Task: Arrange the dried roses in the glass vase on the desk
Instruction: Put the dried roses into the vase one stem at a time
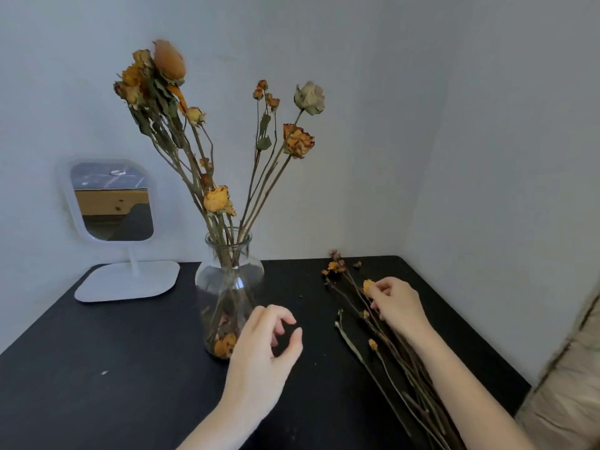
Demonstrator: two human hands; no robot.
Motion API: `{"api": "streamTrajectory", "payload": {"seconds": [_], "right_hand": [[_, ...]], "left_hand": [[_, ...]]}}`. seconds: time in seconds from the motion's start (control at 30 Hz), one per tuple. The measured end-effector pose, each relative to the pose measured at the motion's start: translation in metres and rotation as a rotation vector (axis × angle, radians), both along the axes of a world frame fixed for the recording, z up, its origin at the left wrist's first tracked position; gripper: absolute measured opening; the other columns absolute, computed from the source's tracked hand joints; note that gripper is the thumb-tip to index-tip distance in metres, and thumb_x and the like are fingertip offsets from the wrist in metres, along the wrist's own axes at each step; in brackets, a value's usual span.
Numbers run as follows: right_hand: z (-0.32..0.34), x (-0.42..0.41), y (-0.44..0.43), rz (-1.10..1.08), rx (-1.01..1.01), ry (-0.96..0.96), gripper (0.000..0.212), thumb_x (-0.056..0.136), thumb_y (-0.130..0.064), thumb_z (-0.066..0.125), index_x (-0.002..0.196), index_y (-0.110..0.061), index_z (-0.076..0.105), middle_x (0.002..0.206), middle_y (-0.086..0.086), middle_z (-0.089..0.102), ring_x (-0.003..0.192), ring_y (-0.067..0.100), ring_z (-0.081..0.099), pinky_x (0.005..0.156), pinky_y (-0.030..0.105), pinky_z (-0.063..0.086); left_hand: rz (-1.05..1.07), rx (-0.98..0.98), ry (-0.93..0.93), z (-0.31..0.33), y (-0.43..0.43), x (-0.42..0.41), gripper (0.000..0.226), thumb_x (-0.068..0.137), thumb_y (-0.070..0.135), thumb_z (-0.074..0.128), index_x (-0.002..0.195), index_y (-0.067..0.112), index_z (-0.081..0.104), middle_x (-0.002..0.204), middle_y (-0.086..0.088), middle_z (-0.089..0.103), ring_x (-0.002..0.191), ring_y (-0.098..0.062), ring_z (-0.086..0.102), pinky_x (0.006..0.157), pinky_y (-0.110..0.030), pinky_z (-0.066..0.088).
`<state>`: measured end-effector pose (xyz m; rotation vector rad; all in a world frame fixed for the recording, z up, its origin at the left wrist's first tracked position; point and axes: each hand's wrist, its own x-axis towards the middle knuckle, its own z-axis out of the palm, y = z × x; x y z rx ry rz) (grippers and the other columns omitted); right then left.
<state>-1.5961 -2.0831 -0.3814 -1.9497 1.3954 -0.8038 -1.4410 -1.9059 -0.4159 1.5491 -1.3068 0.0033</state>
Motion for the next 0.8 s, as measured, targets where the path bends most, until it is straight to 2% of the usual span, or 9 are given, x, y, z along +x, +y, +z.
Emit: {"api": "streamTrajectory", "payload": {"seconds": [0.1, 0.17, 0.27, 0.33, 0.47, 0.57, 0.63, 0.73, 0.8], "right_hand": [[-0.012, -0.026, -0.007, -0.048, 0.051, 0.081, 0.012, 0.092, -0.028, 0.051, 0.090, -0.021, 0.060, 0.076, -0.002, 0.065, 0.071, 0.014, 0.062, 0.074, 0.035, 0.054], [-0.018, -0.041, -0.009, -0.045, 0.078, 0.143, 0.010, 0.091, -0.026, 0.054, 0.090, -0.021, 0.062, 0.077, -0.002, 0.065, 0.072, 0.012, 0.062, 0.072, 0.032, 0.054], [-0.026, -0.054, -0.010, 0.013, 0.110, 0.243, 0.010, 0.088, -0.026, 0.060, 0.095, -0.020, 0.063, 0.078, -0.004, 0.065, 0.072, 0.006, 0.061, 0.060, 0.020, 0.045], [-0.029, -0.056, -0.008, 0.050, 0.136, 0.318, 0.009, 0.086, -0.028, 0.064, 0.092, -0.021, 0.063, 0.078, -0.004, 0.065, 0.073, 0.006, 0.062, 0.063, 0.020, 0.046], [-0.028, -0.052, -0.002, 0.094, 0.177, 0.446, 0.012, 0.081, -0.032, 0.068, 0.076, -0.025, 0.060, 0.072, -0.005, 0.062, 0.070, 0.007, 0.060, 0.066, 0.024, 0.048], [-0.028, -0.045, 0.003, 0.123, 0.243, 0.534, 0.017, 0.080, -0.035, 0.069, 0.084, -0.019, 0.066, 0.073, -0.002, 0.066, 0.073, 0.010, 0.064, 0.076, 0.029, 0.053], [-0.029, -0.041, 0.006, 0.125, 0.284, 0.606, 0.025, 0.080, -0.037, 0.069, 0.092, -0.015, 0.067, 0.077, 0.000, 0.068, 0.078, 0.012, 0.066, 0.083, 0.034, 0.053], [-0.031, -0.035, 0.007, 0.126, 0.311, 0.680, 0.032, 0.079, -0.036, 0.069, 0.100, -0.013, 0.064, 0.089, 0.004, 0.070, 0.086, 0.017, 0.066, 0.086, 0.037, 0.052], [-0.032, -0.031, 0.007, 0.124, 0.317, 0.690, 0.031, 0.079, -0.033, 0.070, 0.101, -0.012, 0.063, 0.093, 0.005, 0.069, 0.088, 0.018, 0.065, 0.086, 0.038, 0.052]], "left_hand": [[-0.053, 0.248, -0.032, -0.005, -0.028, -0.022, 0.007, 0.085, 0.035, 0.060, 0.087, 0.032, 0.054, 0.077, 0.009, 0.043, 0.062, -0.007, 0.045, 0.062, -0.022, 0.043], [-0.026, 0.391, -0.050, -0.009, -0.049, -0.032, 0.011, 0.086, 0.040, 0.058, 0.084, 0.029, 0.056, 0.078, 0.009, 0.044, 0.066, -0.005, 0.048, 0.062, -0.023, 0.043], [0.038, 0.560, -0.071, -0.015, -0.077, -0.043, 0.021, 0.087, 0.045, 0.057, 0.080, 0.025, 0.060, 0.082, 0.010, 0.052, 0.073, -0.006, 0.053, 0.065, -0.025, 0.046], [0.082, 0.637, -0.086, -0.018, -0.092, -0.049, 0.030, 0.086, 0.048, 0.057, 0.080, 0.020, 0.064, 0.082, 0.006, 0.061, 0.076, -0.011, 0.059, 0.068, -0.030, 0.052], [0.167, 0.720, -0.136, -0.024, -0.113, -0.061, 0.037, 0.083, 0.054, 0.058, 0.084, 0.018, 0.067, 0.083, 0.003, 0.067, 0.080, -0.016, 0.063, 0.065, -0.030, 0.052], [0.176, 0.777, -0.130, -0.030, -0.120, -0.066, 0.031, 0.084, 0.047, 0.058, 0.088, 0.017, 0.067, 0.087, 0.002, 0.066, 0.083, -0.018, 0.062, 0.067, -0.031, 0.051], [0.181, 0.800, -0.098, -0.032, -0.122, -0.065, 0.026, 0.085, 0.042, 0.058, 0.086, 0.017, 0.063, 0.082, 0.002, 0.063, 0.079, -0.019, 0.061, 0.061, -0.030, 0.046], [0.208, 0.810, -0.072, -0.031, -0.121, -0.059, 0.027, 0.086, 0.038, 0.058, 0.069, 0.018, 0.052, 0.068, 0.004, 0.054, 0.062, -0.015, 0.051, 0.049, -0.026, 0.034], [0.223, 0.814, -0.061, -0.031, -0.119, -0.052, 0.031, 0.086, 0.036, 0.058, 0.063, 0.019, 0.047, 0.066, 0.004, 0.052, 0.058, -0.015, 0.048, 0.047, -0.026, 0.030]]}}
